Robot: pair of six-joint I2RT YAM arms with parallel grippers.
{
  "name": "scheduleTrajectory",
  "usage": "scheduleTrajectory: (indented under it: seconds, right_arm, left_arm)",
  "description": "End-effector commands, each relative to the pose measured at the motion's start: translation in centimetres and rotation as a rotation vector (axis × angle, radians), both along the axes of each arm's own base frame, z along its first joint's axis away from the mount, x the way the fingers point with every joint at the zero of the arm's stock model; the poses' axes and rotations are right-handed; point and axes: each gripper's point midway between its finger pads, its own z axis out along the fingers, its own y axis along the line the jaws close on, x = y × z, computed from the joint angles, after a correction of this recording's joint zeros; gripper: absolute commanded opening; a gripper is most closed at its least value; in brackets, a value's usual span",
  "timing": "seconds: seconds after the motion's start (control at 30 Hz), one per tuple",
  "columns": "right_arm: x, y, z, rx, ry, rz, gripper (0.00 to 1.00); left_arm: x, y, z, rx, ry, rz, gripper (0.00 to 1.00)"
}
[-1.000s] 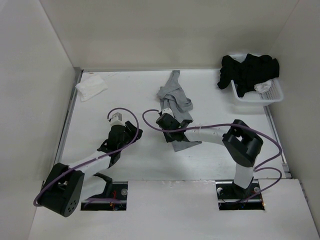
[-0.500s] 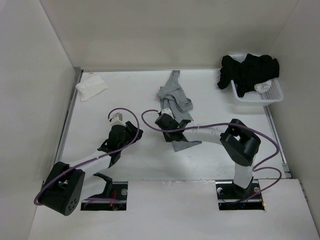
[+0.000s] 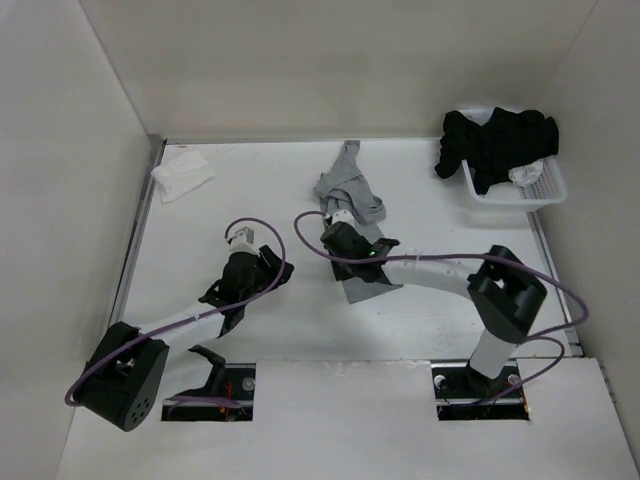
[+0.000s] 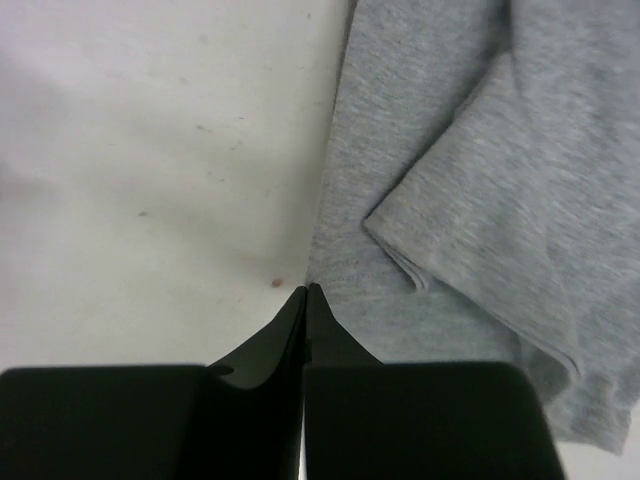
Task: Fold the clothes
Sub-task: Flatten the tank top out
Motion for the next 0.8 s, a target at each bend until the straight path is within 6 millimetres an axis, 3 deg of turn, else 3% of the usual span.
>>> scheduleTrajectory:
  seconds: [0.0, 0.07, 0.17, 0.27, 0.37, 0.4, 0.57, 0.77]
  right_arm:
    - [1.0, 0.8, 6.6, 0.257, -0.075, -0.019, 0.00]
    - [1.2, 0.0, 8.4, 0.340, -0.096, -0.034, 0.00]
    - [2.0, -2.9, 11.3, 0.457, -0.156, -0.098, 0.00]
    - [2.8, -7.6, 14.4, 0.592, -0.249, -0.210, 0.00]
    - [3.1, -11.1, 16.0, 0.676, -0.307, -0.297, 0.00]
    - [3.1, -13.2, 16.6, 0.719, -0.338, -0.345, 0.00]
    - [3.2, -16.1, 16.8, 0.770, -0.369, -0.407, 0.00]
    - [3.7, -16.9, 17.0, 0.809, -0.382, -0.410, 0.00]
  left_arm:
    - [-0.7, -2.6, 1.5, -0.026, -0.046, -0.100, 0.43]
    - [-1.8, -4.1, 1.1, -0.015, -0.027, -0.156, 0.43]
    - [-4.3, -7.6, 0.6, 0.009, 0.010, -0.268, 0.43]
    - [-6.0, -10.5, -0.3, 0.056, 0.043, -0.291, 0.44]
    - [-6.8, -12.5, -0.9, 0.069, 0.074, -0.306, 0.44]
    - [-7.2, -13.4, -1.0, 0.062, 0.087, -0.317, 0.44]
    - [-7.8, -15.9, -1.6, 0.054, 0.132, -0.326, 0.44]
    - [-9.7, -19.9, -3.0, 0.047, 0.199, -0.389, 0.44]
